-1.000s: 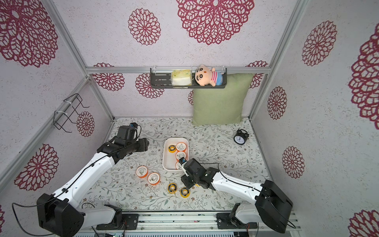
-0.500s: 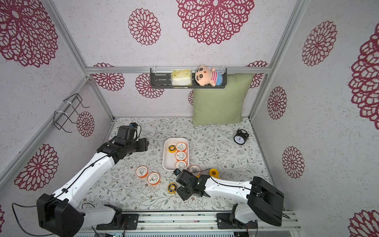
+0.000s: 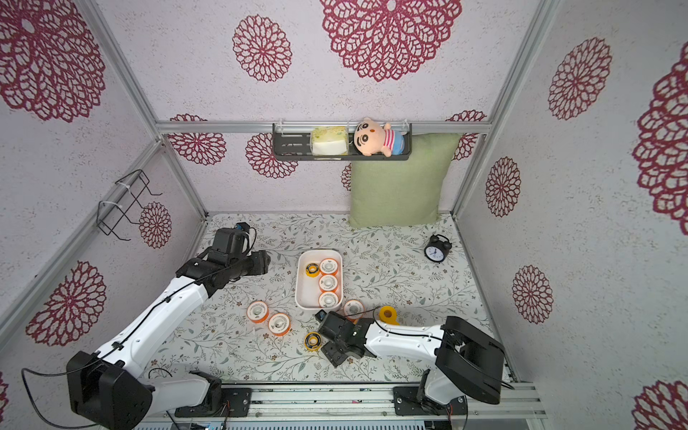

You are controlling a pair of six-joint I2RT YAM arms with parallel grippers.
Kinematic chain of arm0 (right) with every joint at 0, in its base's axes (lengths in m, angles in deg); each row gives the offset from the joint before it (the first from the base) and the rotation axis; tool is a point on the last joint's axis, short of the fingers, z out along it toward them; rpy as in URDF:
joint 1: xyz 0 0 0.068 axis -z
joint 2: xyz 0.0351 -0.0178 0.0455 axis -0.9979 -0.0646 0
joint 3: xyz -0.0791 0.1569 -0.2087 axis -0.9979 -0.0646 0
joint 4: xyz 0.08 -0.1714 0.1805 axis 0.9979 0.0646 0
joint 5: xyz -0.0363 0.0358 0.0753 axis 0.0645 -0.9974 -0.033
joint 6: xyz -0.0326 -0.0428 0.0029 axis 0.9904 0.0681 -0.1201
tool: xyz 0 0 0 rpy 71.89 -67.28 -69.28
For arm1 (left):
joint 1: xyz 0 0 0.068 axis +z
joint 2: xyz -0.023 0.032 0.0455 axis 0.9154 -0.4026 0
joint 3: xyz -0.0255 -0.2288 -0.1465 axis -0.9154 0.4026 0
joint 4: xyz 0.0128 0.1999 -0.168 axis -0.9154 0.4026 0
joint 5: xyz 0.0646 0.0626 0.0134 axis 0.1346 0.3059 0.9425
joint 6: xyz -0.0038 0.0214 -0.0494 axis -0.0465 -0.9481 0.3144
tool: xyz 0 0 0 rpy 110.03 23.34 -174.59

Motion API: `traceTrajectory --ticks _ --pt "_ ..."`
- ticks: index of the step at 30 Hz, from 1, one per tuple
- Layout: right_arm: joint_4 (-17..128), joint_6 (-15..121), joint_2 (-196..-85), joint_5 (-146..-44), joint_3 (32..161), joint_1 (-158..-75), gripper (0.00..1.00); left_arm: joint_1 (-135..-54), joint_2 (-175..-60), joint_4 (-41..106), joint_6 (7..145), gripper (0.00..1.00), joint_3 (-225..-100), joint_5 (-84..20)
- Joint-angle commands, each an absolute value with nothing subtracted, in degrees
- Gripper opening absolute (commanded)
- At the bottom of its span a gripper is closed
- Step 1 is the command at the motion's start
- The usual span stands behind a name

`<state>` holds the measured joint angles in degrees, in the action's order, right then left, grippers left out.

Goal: Put the sealing tape into the storage box
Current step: Pick up the sealing tape at the center of the board.

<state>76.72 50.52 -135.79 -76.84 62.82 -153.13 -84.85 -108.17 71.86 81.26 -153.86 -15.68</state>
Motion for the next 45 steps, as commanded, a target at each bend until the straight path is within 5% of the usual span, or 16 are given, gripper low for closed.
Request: traceTrajectory --ticks 1,27,45 --pt "77.93 49.80 -136.17 -76.21 63.81 -153.62 0.71 -84.54 -107.70 71.33 81.39 0.63 -153.56 -15.13" --pt "76.44 48.97 -134.42 -76.37 62.90 -153.24 0.54 -84.54 -107.93 71.49 81.41 0.63 -153.82 -14.78" --pt "65.15 52.25 -122.06 -91.08 65.66 -136.51 0.51 -84.52 -108.22 71.48 81.37 0.63 -154.02 -15.14"
